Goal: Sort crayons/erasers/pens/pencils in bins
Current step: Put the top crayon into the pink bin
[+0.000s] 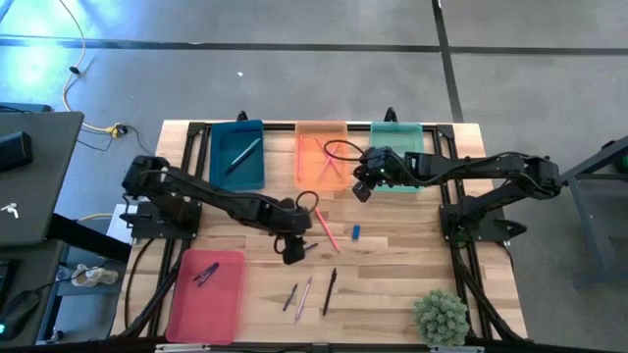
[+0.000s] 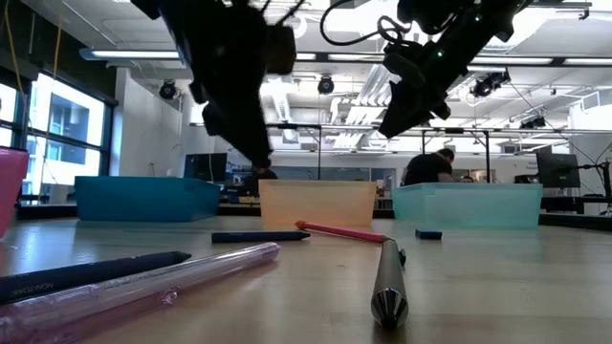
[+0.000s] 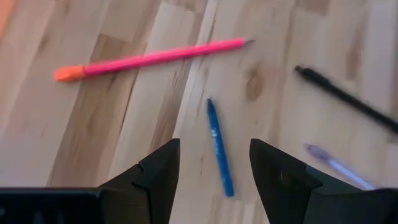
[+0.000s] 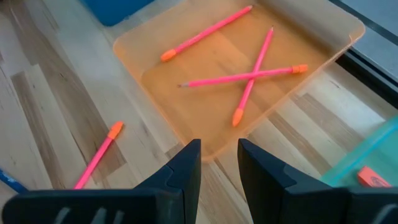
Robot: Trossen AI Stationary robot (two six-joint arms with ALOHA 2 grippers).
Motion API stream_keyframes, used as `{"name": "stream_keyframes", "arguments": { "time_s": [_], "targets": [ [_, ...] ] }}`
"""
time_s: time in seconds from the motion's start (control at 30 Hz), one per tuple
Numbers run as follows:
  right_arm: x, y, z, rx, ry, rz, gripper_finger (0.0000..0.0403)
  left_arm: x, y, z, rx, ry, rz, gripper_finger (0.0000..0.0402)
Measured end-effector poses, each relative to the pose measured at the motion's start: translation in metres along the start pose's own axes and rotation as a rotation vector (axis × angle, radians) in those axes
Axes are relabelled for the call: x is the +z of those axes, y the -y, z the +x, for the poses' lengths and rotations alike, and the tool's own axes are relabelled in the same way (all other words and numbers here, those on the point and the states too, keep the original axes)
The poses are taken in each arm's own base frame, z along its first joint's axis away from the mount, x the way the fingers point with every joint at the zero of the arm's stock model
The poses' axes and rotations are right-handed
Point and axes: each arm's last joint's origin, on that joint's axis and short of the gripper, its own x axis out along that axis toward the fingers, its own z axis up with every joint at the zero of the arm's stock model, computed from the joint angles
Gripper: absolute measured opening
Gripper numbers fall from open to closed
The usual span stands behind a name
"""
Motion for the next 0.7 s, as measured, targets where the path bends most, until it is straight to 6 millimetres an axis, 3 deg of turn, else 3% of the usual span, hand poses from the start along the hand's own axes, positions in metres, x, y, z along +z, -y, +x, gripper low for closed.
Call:
{"name": "stream_keyframes", "arguments": {
  "time_s": [0.33, 0.7],
  "targets": [
    [-0.001, 0.0, 0.0, -0.003, -0.007, -0.002, 0.0096, -0.009, 0.006, 0.026, 0.012, -0.096, 0.007, 0.0184],
    [0.0, 0.0, 0.0, -0.002, -0.003, 0.003, 0.0096, -0.012, 0.017, 0.027, 0.028, -0.065, 0.021, 0.0184]
  ]
}}
